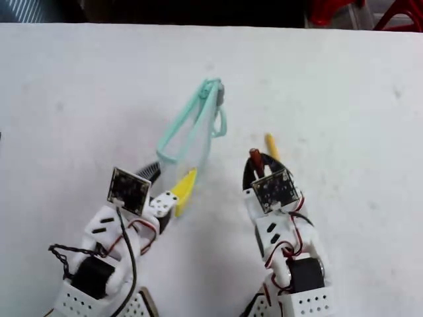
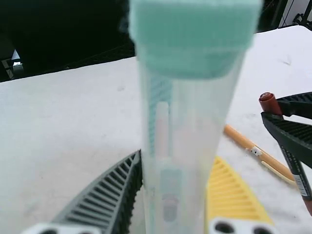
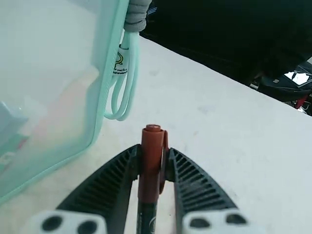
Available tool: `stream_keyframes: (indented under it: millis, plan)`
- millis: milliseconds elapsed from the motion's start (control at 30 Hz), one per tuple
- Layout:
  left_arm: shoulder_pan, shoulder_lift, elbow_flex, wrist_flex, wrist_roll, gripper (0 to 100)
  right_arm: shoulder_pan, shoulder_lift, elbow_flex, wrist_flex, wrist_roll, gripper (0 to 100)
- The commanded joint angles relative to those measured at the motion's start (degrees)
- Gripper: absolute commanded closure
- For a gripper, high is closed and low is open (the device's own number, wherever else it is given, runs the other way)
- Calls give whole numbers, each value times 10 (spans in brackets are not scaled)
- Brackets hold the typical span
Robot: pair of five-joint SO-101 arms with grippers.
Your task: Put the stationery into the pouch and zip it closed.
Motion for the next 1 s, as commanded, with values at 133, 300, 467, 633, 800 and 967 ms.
stream_keyframes:
  millis: [133, 300, 467, 633, 800, 967]
  plan:
    - [7, 4, -3, -8, -6, 793, -3, -5, -3, 2, 6, 981]
    - [7, 4, -3, -8, -6, 793, -3, -5, -3, 2, 6, 981]
    - [7, 4, -3, -8, -6, 793, -3, -5, -3, 2, 6, 981]
    - [7, 4, -3, -8, -6, 793, -2, -5, -3, 2, 6, 981]
    - [7, 4, -3, -8, -6, 793, -2, -5, -3, 0, 4, 981]
    - [7, 4, -3, -8, -6, 793, -3, -5, -8, -42, 2, 981]
